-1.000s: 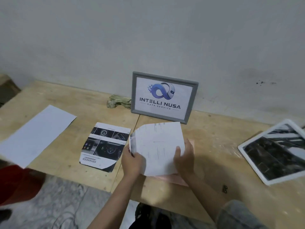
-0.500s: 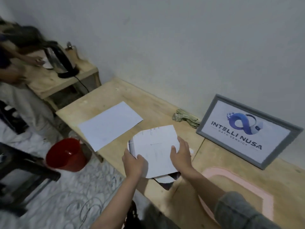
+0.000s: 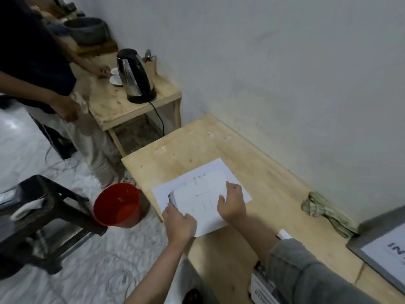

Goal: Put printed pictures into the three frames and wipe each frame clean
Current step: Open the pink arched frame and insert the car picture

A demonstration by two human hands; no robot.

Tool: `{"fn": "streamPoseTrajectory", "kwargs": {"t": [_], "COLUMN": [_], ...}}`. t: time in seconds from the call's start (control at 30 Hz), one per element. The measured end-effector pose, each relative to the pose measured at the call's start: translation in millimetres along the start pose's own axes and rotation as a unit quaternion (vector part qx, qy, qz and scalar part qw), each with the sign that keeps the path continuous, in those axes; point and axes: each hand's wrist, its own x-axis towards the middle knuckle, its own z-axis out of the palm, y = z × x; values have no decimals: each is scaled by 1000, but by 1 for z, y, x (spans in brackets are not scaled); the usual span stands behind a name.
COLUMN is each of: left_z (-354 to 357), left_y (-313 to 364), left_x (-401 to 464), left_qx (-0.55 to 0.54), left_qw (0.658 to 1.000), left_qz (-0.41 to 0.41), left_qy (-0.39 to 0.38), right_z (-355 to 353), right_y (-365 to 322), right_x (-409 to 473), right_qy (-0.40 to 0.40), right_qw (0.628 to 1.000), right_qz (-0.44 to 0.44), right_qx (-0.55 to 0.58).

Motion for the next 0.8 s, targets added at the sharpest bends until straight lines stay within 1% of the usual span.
{"fn": "streamPoseTrajectory", "kwargs": {"t": [0.07,0.13,0.17,0.2,0.27,0.37,0.53,0.67,0.8], "left_z": [0,1,3,4,8,13,19,24,38], "left_y": [-1,0,0,-2,-4,-9,-11,-15,-18], "left_x": [11,17,19,21,22,20,13,2,-24], "left_qx": [23,57,74,94,157,229,216,199,190], "left_qw": [1000,998,996,993,983,965,971,976,977], "left_qz": [10,9,11,21,45,45,47,64,79], "left_qy": [-17,-41,-52,-62,-83,-120,-94,-58,-48], "right_z": [16,27,28,29,31,37,39,30,6], "right_y": [0,4,3,1,5,9,11,22,42], "right_x": [19,36,42,47,56,61,58,42,12], "right_qy": [-5,-59,-88,-99,-152,-196,-197,-175,-148], "right_qw": [999,992,985,977,953,933,931,939,946], "right_qz": [-21,-22,-26,-32,-43,-51,-62,-59,-44], "right_qx": [-50,-106,-144,-185,-258,-297,-299,-289,-284]}}
